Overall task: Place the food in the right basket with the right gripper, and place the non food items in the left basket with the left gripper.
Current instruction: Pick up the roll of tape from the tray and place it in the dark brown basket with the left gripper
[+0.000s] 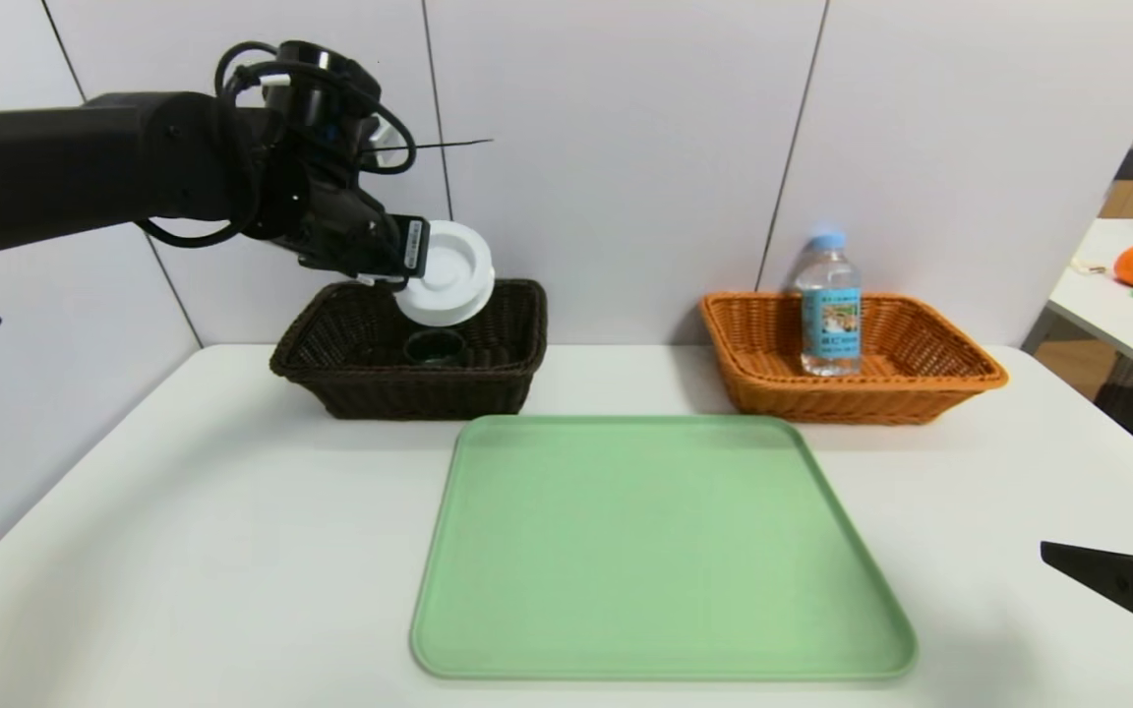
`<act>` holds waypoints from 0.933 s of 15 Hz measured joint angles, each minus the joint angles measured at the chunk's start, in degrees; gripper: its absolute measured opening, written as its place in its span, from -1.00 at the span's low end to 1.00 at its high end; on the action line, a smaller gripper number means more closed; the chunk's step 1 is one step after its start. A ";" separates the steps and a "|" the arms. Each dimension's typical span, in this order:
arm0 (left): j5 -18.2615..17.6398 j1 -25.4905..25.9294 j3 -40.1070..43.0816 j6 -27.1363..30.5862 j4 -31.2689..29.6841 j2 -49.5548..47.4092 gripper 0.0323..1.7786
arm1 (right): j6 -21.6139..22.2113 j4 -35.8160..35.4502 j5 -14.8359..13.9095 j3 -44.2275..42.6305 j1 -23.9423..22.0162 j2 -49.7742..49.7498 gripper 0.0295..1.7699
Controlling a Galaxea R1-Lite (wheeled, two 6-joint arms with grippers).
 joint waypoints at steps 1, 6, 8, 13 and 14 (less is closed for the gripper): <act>0.00 0.62 -0.04 -0.05 -0.68 0.96 -0.91 | 0.00 -0.02 -0.02 0.02 0.00 0.01 0.91; -0.05 2.08 -0.06 -0.20 -2.89 5.63 -0.91 | 0.00 0.00 -0.10 0.13 -0.05 0.00 0.91; -0.13 2.01 -0.06 -0.26 -2.93 6.70 -0.91 | 0.00 0.05 -0.10 0.16 -0.07 -0.02 0.91; -0.13 1.26 -0.13 -0.28 -3.61 7.74 -0.91 | 0.00 0.28 -0.10 0.18 -0.02 -0.05 0.91; -0.11 1.04 -0.13 -0.28 -3.78 7.83 -0.91 | 0.00 0.28 -0.11 0.16 -0.02 -0.05 0.91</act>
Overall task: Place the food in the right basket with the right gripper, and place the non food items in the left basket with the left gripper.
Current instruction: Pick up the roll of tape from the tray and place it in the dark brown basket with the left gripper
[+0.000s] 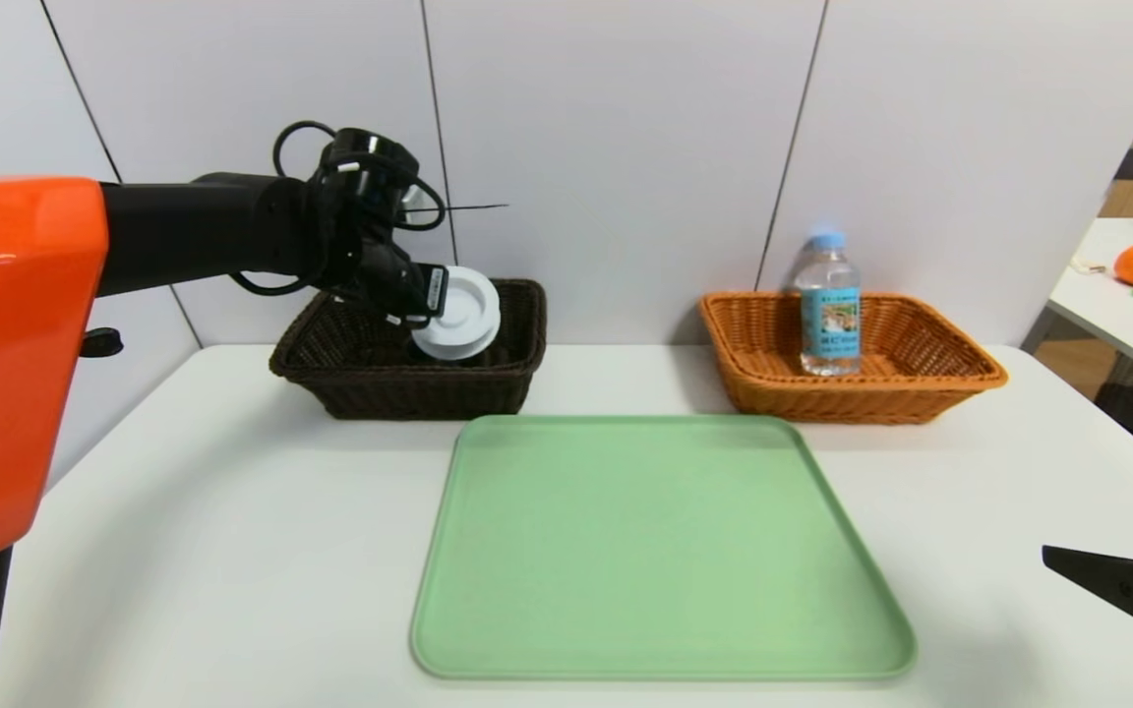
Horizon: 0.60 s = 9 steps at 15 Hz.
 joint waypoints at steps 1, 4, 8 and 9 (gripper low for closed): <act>0.02 -0.41 0.00 0.00 -0.07 0.09 -0.91 | -0.02 0.00 0.01 0.00 0.00 0.00 0.92; -0.02 -1.49 -0.09 0.20 -2.19 0.72 -0.91 | 0.00 0.00 0.00 -0.07 0.00 -0.11 0.92; -3.13 -2.47 -0.09 0.26 -3.39 1.27 -0.91 | 0.00 0.35 0.00 -0.11 0.02 -0.63 0.92; -3.36 -2.45 -0.09 0.26 -3.36 1.29 -0.91 | -0.02 0.35 0.00 -0.11 0.02 -0.69 0.92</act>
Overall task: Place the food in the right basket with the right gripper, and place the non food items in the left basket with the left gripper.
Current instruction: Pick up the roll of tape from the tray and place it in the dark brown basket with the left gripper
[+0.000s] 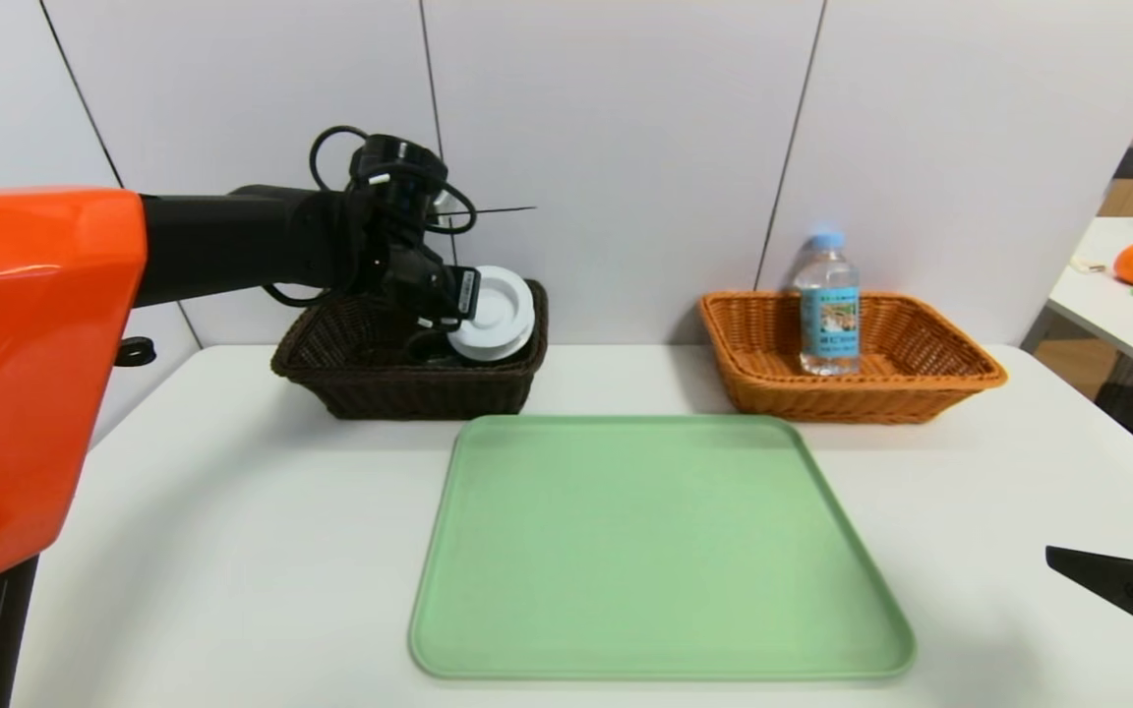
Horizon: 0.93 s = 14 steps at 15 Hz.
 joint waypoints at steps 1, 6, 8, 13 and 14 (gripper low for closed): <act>-0.02 0.00 0.00 0.02 0.17 0.00 -0.91 | 0.05 -0.02 0.00 -0.05 0.00 -0.07 0.92; -0.07 -0.05 0.00 0.09 0.72 0.10 -0.90 | 0.02 -0.02 0.00 -0.20 0.00 -0.11 0.92; 0.04 -0.11 0.00 0.18 0.63 0.17 -0.47 | 0.02 -0.02 0.01 -0.28 0.00 -0.11 0.92; 0.23 -0.05 0.02 0.20 0.56 -0.02 0.18 | 0.00 -0.06 0.00 -0.30 0.00 -0.16 0.92; 0.23 -0.09 0.02 0.20 0.61 -0.49 0.27 | -0.01 -0.06 -0.02 -0.38 0.00 -0.22 0.92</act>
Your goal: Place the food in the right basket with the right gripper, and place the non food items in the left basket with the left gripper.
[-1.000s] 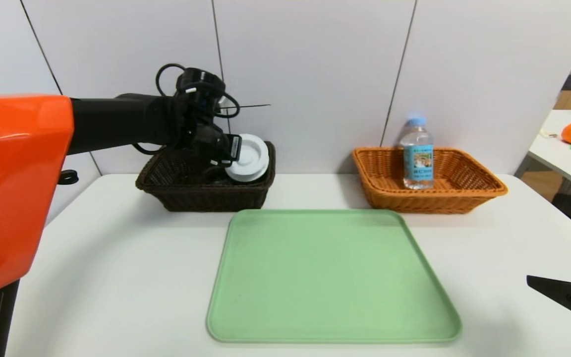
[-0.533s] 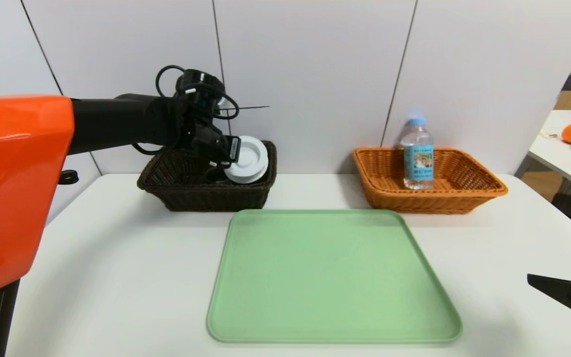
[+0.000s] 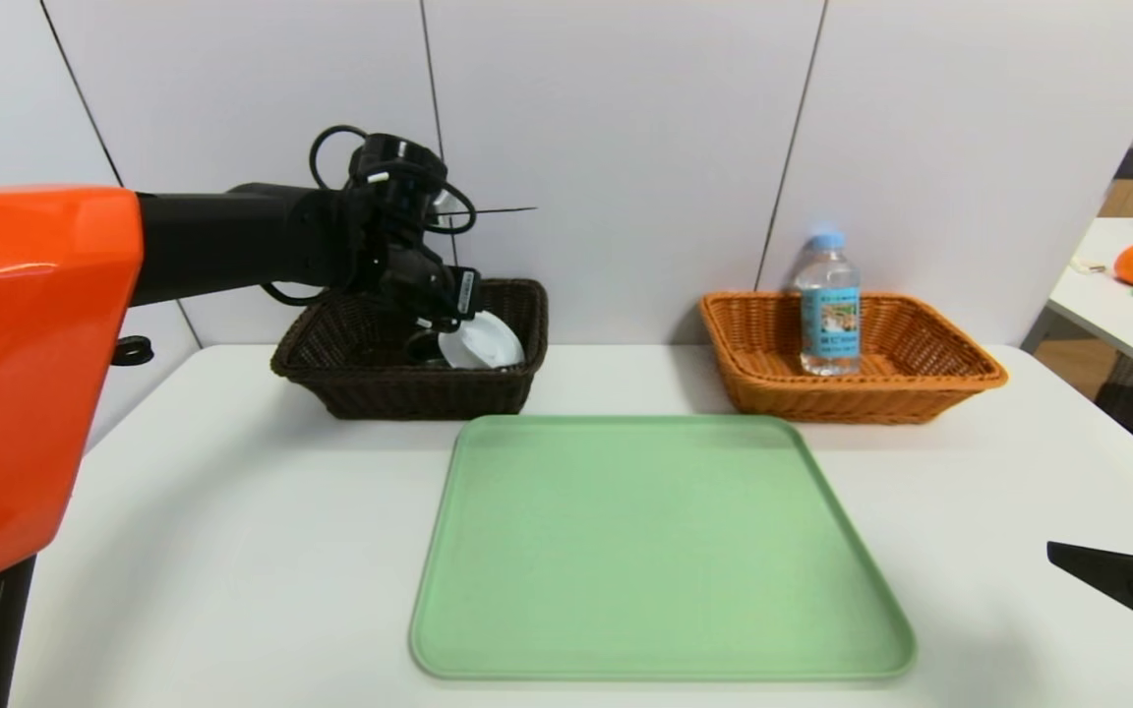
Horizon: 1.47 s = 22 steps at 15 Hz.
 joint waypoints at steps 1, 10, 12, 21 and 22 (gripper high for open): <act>0.07 0.06 0.00 0.00 0.09 -0.68 0.35 | -0.07 0.01 0.00 -0.01 0.00 -0.09 0.92; 1.56 0.67 5.40 -5.11 14.64 -17.64 0.73 | -0.38 0.06 0.20 -2.90 0.33 -0.71 0.92; 2.34 0.67 10.07 -6.97 17.04 -23.30 0.78 | -0.41 0.21 0.20 -4.41 0.98 -1.04 0.92; 6.41 0.39 42.34 -8.22 18.47 -54.11 0.87 | -1.40 9.05 -0.11 -7.92 6.01 -10.39 0.92; 6.69 0.41 45.46 -8.24 18.47 -57.42 0.88 | -2.12 10.40 -0.27 -7.92 6.03 -12.07 0.92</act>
